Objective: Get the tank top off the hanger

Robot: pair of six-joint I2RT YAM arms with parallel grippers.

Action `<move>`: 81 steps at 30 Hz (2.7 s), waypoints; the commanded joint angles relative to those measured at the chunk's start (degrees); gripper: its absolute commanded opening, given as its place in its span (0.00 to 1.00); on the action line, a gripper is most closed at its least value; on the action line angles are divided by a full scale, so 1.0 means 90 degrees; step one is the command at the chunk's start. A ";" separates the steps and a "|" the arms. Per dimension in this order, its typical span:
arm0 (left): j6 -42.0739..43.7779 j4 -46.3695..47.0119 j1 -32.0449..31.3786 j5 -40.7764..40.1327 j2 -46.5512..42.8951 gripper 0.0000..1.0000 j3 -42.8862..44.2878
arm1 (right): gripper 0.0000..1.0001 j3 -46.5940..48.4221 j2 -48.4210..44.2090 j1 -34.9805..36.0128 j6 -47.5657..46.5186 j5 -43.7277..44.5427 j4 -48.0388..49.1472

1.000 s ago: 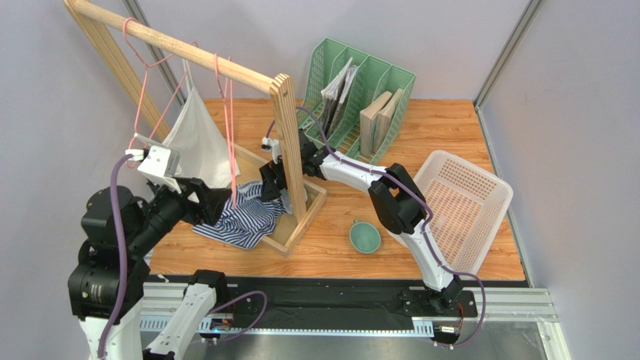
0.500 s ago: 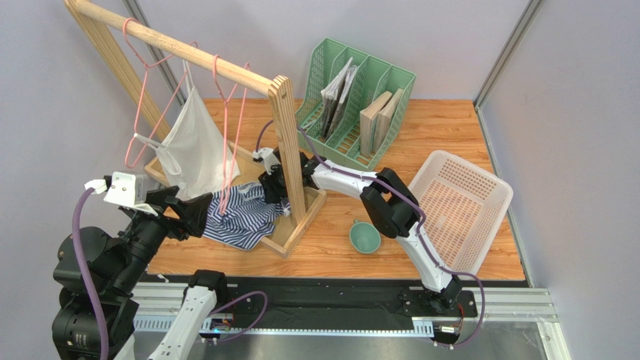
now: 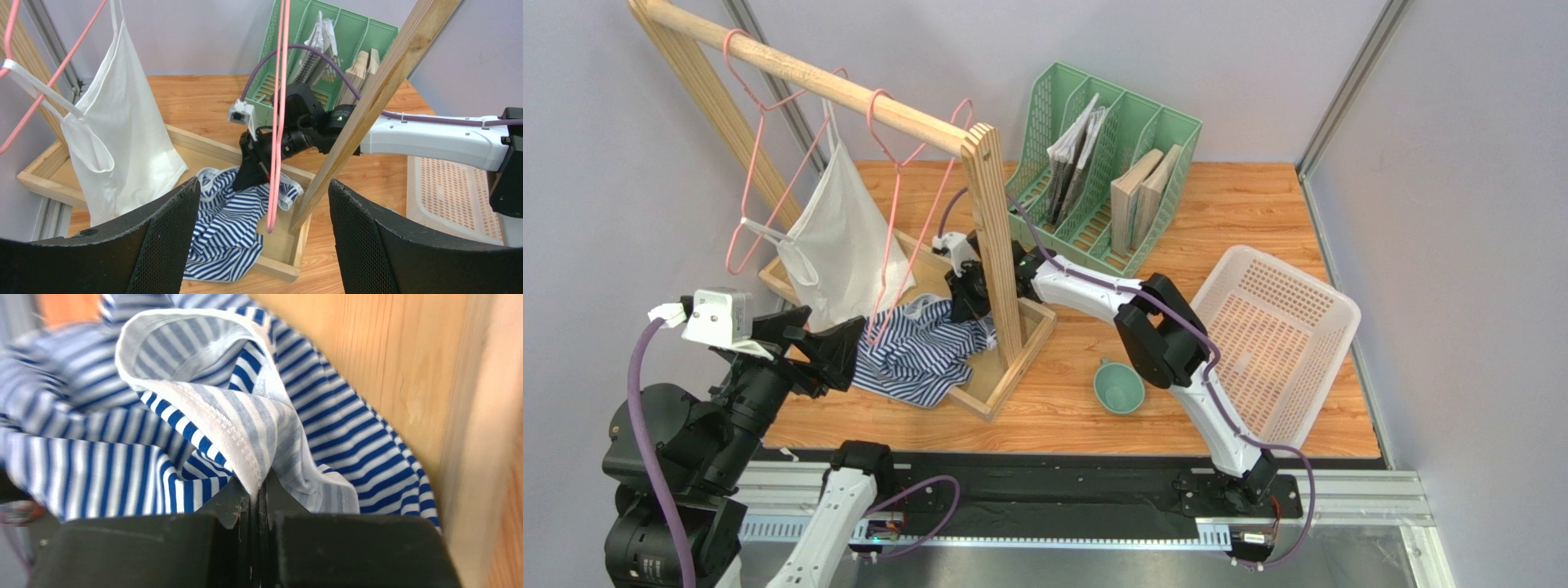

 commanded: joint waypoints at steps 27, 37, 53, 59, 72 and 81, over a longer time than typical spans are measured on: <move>-0.0334 0.0281 0.0039 -0.0059 -0.0123 0.80 0.0316 | 0.00 0.3149 -0.1396 -0.3502 0.8998 -0.1405 0.4355; -0.0353 0.0379 0.0039 0.0067 -0.0143 0.80 0.0199 | 0.00 0.2906 -0.3201 -0.4976 0.9137 -0.1297 0.4043; -0.0509 0.0799 0.0039 0.0438 -0.0211 0.80 0.0267 | 0.00 -0.0198 -0.6239 -0.8649 0.6639 -0.2157 0.1661; -0.0451 0.0789 0.0039 0.0556 -0.0289 0.81 0.0297 | 0.00 -0.2482 -0.7078 -0.8669 0.5056 -0.1601 0.0927; -0.0431 0.0925 0.0039 0.0790 -0.0543 0.81 0.0033 | 0.00 -0.5607 -0.8261 -0.8669 0.3863 0.0934 -0.0691; -0.0451 0.1072 0.0029 0.0966 -0.0699 0.81 -0.0289 | 0.00 -0.6235 -0.8535 -0.8669 0.4438 0.4313 -0.2986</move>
